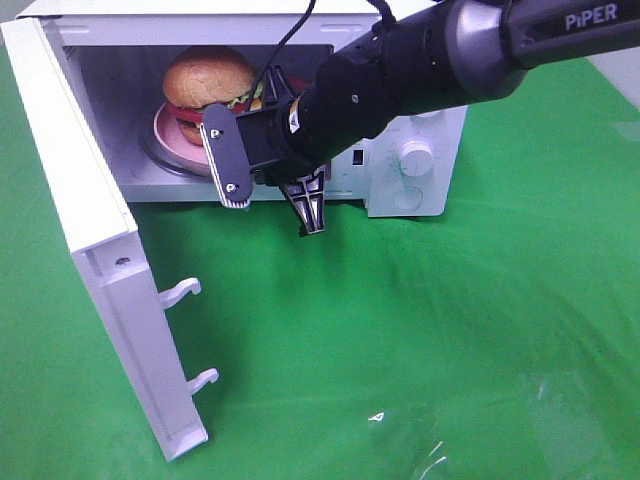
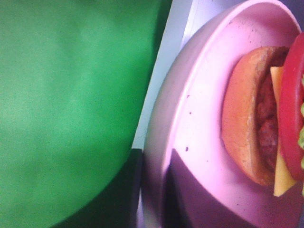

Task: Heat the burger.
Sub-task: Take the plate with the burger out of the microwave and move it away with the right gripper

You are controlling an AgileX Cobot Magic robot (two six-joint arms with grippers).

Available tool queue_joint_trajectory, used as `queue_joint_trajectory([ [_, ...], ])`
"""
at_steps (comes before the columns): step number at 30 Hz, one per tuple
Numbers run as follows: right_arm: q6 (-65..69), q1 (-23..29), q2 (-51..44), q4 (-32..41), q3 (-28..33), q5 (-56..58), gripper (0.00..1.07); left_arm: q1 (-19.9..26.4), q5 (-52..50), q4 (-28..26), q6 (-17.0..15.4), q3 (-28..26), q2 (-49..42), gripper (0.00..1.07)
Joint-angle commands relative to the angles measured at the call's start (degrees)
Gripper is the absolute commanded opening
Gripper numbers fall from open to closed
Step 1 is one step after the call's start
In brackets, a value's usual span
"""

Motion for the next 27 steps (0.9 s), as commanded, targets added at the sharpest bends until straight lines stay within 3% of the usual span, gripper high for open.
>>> queue_joint_trajectory([
  [1,0.0,-0.2,-2.6,-1.0,0.8,-3.2,0.00,0.1,-0.4,-0.1,-0.1,0.1,-1.1,0.98],
  [10,0.0,-0.2,-9.5,-1.2,13.2,-8.4,0.00,0.1,-0.4,-0.1,-0.1,0.1,-1.1,0.98],
  [27,0.3,-0.2,-18.5,-1.0,27.3,-12.5,0.00,0.1,-0.4,-0.1,-0.1,0.1,-1.1,0.98],
])
